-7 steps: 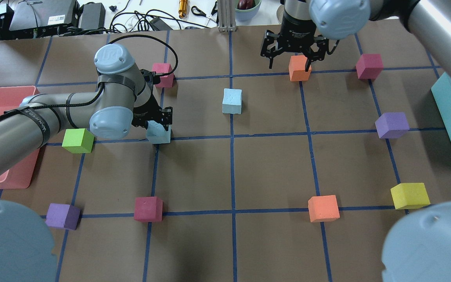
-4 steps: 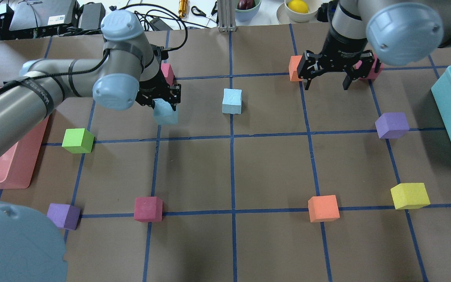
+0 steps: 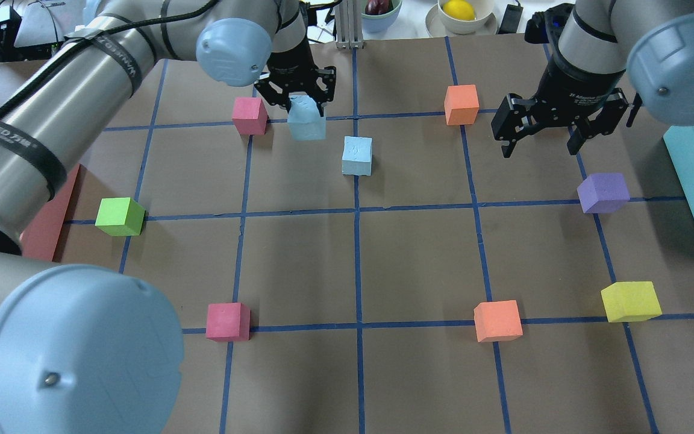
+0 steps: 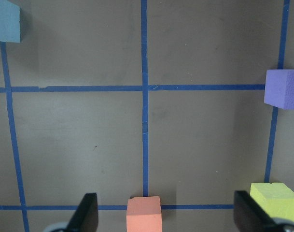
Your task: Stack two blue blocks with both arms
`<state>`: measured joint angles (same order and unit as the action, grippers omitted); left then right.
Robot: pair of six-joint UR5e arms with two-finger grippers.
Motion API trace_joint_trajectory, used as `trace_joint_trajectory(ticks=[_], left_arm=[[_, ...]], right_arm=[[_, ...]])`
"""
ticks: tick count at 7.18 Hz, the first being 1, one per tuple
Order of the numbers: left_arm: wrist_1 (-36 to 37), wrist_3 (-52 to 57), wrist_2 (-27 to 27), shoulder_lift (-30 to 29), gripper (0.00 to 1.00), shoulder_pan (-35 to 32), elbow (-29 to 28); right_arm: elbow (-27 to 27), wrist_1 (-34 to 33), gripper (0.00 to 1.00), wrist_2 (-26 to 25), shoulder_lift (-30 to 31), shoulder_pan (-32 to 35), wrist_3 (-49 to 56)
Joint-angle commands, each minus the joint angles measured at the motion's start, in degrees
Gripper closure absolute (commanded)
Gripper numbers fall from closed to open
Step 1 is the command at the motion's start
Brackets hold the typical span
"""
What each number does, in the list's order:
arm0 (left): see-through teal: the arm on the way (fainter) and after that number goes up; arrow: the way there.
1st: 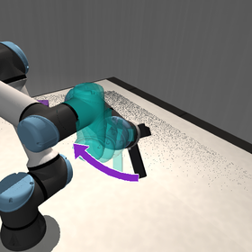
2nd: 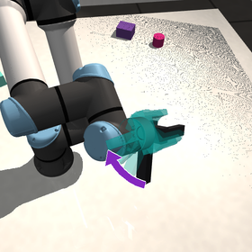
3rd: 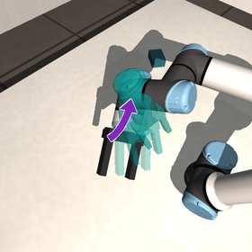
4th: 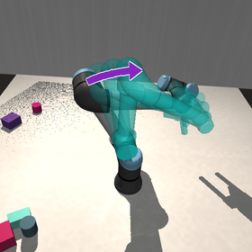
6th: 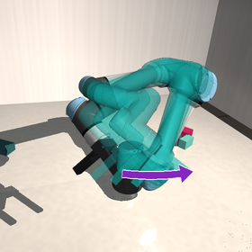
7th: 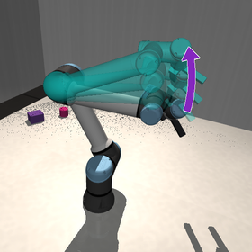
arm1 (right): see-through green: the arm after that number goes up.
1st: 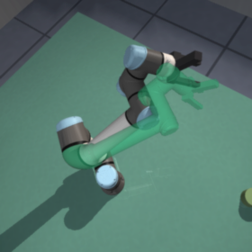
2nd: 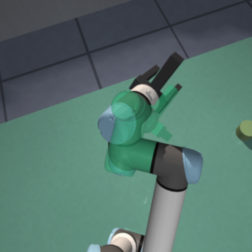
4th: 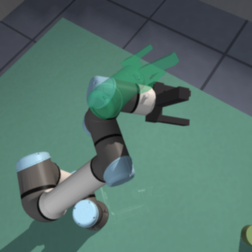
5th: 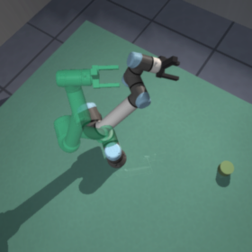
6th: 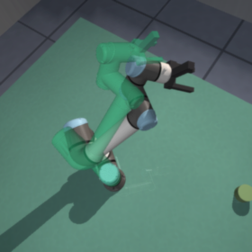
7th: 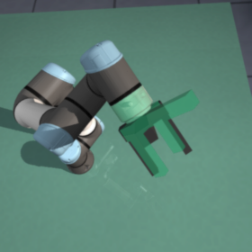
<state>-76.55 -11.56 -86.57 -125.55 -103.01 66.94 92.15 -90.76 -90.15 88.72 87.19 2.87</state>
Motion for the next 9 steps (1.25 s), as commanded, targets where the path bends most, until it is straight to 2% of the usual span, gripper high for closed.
trace_joint_trajectory(ticks=[1, 7, 9], left_arm=[[4.8, -4.8, 0.0, -4.3, 1.0, -3.1, -1.9], [3.8, -5.2, -0.4, -5.3, 1.0, -5.4, -1.6], [4.0, -5.2, -0.4, -5.7, 1.0, -5.4, -1.6]], right_arm=[[-3.6, 3.6, 0.0, 0.0, 1.5, 0.0, 0.0], [-3.7, 5.8, 0.0, -0.4, 1.7, 0.1, -0.2], [-3.6, 5.8, 0.0, -3.7, 1.6, 0.2, -0.1]])
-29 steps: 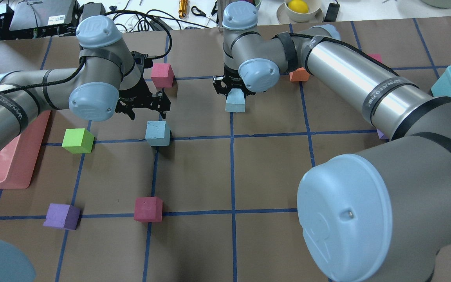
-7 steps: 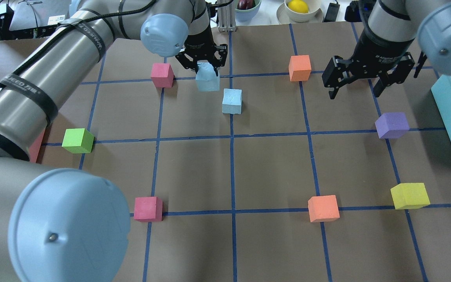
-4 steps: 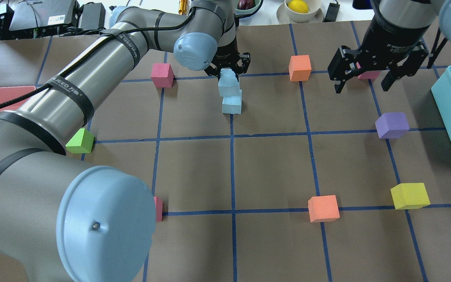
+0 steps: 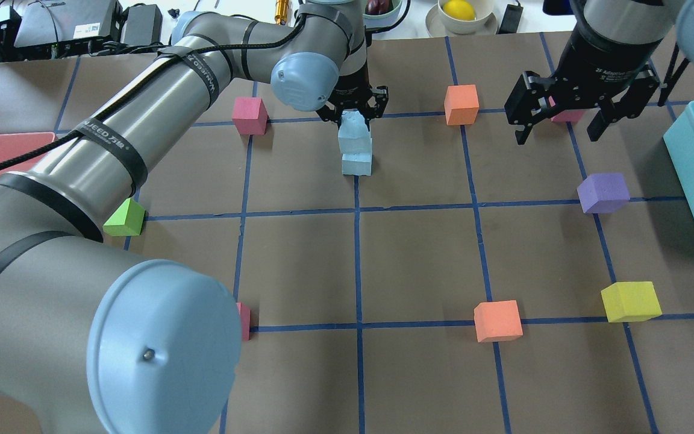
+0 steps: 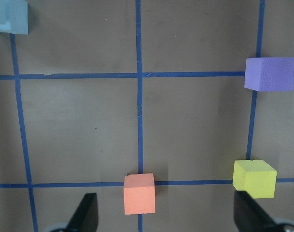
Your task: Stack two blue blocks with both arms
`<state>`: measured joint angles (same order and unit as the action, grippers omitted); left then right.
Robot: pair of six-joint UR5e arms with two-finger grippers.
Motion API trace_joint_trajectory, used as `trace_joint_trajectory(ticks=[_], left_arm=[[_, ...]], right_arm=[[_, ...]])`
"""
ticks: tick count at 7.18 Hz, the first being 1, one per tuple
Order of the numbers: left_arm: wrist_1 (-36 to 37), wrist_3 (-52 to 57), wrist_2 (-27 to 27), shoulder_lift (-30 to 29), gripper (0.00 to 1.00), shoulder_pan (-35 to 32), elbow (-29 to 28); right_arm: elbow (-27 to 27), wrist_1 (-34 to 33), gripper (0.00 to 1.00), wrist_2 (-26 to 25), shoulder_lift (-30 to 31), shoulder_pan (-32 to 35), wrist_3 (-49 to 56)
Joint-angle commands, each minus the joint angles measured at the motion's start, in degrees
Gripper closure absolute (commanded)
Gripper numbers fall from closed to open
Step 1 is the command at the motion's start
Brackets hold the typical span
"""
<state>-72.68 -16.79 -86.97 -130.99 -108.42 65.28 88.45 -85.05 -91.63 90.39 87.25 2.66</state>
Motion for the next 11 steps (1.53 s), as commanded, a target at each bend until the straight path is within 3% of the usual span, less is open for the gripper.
trace_joint_trajectory(ticks=[1, 2, 4, 6, 9, 10, 11], left_arm=[[0.6, 0.1, 0.0, -0.8, 0.53, 0.0, 0.4], [1.0, 0.3, 0.2, -1.5, 0.01, -0.1, 1.4], [1.7, 0.7, 0.7, -0.7, 0.0, -0.1, 1.7], [-0.3, 1.0, 0.7, 4.0, 0.0, 0.8, 0.1], [-9.6, 9.4, -2.1, 13.9, 0.0, 10.0, 0.7], [-15.1, 13.0, -2.5, 17.7, 0.0, 12.2, 2.1], [-15.3, 13.9, -3.5, 22.6, 0.0, 12.7, 5.4]], right_arm=[[0.1, 0.0, 0.0, -2.2, 0.0, -0.1, 0.1], [0.1, -0.2, 0.0, -2.2, 0.0, -0.1, 0.2], [0.2, 0.1, 0.0, -2.3, 0.0, -0.1, 0.1], [0.0, 0.0, 0.0, -2.2, 0.0, -0.1, 0.1], [0.1, 0.1, 0.0, -1.8, 0.8, -0.1, 0.1], [-0.3, 0.2, 0.0, -1.6, 1.0, 0.1, 0.2], [-0.2, 0.5, 0.0, -1.4, 1.1, 0.2, 0.2]])
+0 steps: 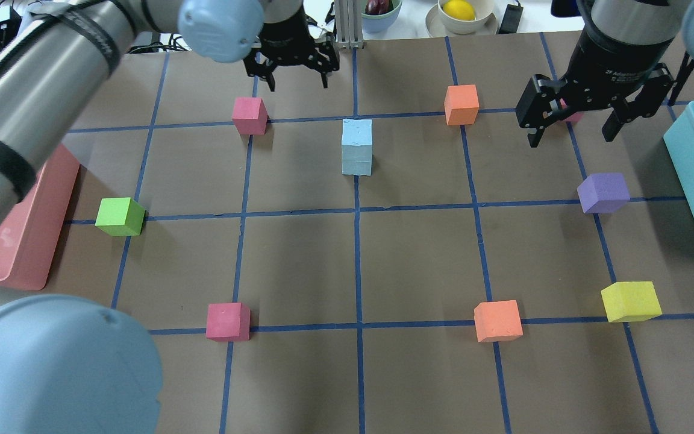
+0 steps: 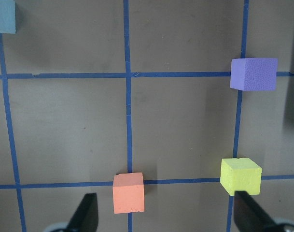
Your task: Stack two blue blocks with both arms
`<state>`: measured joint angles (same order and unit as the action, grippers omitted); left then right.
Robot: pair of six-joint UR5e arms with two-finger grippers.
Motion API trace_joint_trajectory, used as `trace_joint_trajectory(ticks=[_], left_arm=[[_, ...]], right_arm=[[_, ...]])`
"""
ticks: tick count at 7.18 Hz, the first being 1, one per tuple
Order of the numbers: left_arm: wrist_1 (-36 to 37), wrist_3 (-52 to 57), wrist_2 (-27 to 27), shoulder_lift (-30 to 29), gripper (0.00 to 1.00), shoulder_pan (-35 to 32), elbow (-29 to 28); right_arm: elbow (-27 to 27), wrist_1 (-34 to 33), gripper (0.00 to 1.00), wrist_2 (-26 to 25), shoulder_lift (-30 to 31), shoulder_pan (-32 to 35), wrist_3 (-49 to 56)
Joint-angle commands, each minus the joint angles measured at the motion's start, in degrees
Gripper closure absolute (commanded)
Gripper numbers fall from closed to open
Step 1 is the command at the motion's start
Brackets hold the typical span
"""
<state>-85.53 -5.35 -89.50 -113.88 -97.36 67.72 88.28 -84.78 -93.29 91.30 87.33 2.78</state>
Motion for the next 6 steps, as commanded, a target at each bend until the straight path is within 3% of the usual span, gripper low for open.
trace_joint_trajectory(ticks=[1, 4, 6], left_arm=[[-2.7, 3.9, -4.0, 10.4, 0.0, 2.3, 6.7], [0.7, 4.5, -4.1, 21.4, 0.0, 6.1, 20.8], [4.9, 4.5, -3.7, 20.6, 0.0, 6.0, 20.8]], right_arm=[[0.0, 0.2, 0.0, 0.2, 0.5, 0.3, 0.0], [0.2, 0.3, 0.0, 0.2, 0.5, 0.5, 0.0], [0.2, 0.8, 0.0, 0.1, 0.5, 0.5, 0.0]])
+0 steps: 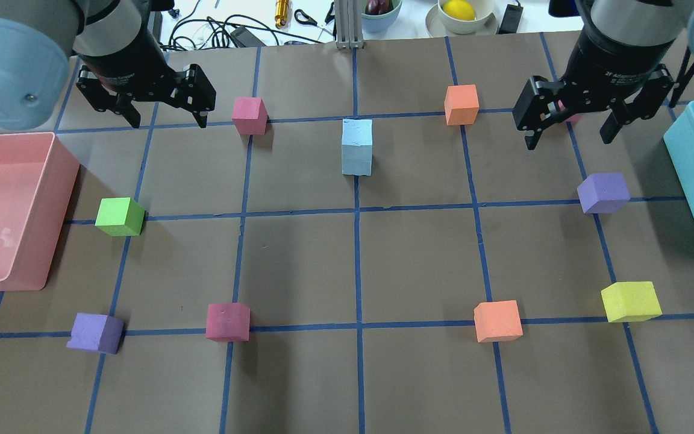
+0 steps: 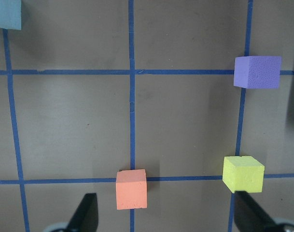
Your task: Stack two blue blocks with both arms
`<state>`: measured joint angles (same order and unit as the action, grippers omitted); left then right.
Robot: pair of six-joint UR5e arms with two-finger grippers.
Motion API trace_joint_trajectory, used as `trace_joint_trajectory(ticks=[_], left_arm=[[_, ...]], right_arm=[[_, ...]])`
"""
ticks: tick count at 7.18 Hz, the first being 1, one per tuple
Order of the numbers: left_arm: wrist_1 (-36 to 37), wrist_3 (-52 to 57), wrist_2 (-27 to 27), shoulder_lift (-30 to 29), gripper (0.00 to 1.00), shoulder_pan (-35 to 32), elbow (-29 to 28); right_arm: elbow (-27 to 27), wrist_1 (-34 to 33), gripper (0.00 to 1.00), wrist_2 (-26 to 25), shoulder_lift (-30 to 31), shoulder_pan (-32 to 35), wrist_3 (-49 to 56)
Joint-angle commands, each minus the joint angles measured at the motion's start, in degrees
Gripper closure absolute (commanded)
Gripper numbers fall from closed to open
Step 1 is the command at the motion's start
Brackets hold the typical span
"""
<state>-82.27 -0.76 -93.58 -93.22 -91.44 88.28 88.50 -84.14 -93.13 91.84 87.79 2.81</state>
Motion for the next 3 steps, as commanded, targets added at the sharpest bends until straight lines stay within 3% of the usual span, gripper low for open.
trace_joint_trajectory(ticks=[1, 3], left_arm=[[0.6, -0.2, 1.9, 0.1, 0.0, 0.0, -0.5], [-0.4, 0.3, 4.6, 1.0, 0.0, 1.4, -0.7]], right_arm=[[0.1, 0.2, 0.0, 0.0, -0.1, 0.0, 0.0], [0.2, 0.6, 0.0, 0.0, -0.1, 0.0, 0.0]])
